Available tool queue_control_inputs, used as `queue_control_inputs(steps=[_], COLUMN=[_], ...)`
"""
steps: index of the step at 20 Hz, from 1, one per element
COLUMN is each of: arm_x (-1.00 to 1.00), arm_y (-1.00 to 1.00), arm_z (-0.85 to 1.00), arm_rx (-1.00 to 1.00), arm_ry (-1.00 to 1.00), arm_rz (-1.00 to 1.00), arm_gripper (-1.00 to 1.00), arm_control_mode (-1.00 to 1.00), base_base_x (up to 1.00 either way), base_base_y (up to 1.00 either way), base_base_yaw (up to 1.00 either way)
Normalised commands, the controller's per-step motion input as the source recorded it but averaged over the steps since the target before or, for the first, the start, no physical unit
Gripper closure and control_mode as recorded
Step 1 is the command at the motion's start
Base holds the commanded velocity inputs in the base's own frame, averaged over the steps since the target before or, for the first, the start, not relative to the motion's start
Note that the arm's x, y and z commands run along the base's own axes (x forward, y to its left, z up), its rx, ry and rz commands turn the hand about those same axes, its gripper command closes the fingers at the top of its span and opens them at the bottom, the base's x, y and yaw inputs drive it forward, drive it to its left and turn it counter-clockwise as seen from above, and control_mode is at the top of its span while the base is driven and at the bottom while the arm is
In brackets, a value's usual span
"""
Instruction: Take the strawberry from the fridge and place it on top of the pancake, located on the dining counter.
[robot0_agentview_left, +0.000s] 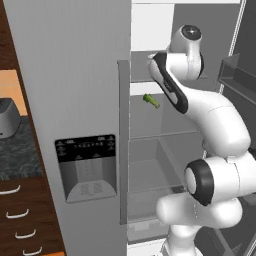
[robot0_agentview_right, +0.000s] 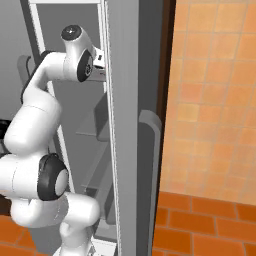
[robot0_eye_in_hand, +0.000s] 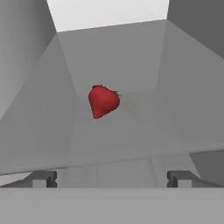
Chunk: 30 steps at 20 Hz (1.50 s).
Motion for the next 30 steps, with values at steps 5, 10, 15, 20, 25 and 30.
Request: queue_control_inputs(steps=[5,10,15,20,25,30], arm_x=[0.88,0.83,0.62,0.25,-0.11,-0.03], arm_y=[0.11,-0.03,0.0,-0.02,-0.03,0.0], arm_z=[-0.08,-0.38,-0.3,-0.19,-0.42,-0.27], arm_rx=[0.0,0.0,0.0,0.0,0.0,0.0], arm_ry=[0.14,0.17,0.01,0.0,0.02,0.01], arm_rz=[0.0,0.0,0.0,0.0,-0.01,0.0], arm_gripper=[-1.0,-1.0,-1.0,-1.0,-1.0,1.0], arm_control_mode=[-1.0,-1.0,-1.0,-1.0,-1.0,-1.0], base_base_x=[0.0,0.0,0.0,0.0,0.0,0.0], base_base_y=[0.0,0.0,0.0,0.0,0.0,0.0], base_base_yaw=[0.0,0.0,0.0,0.0,0.0,0.0])
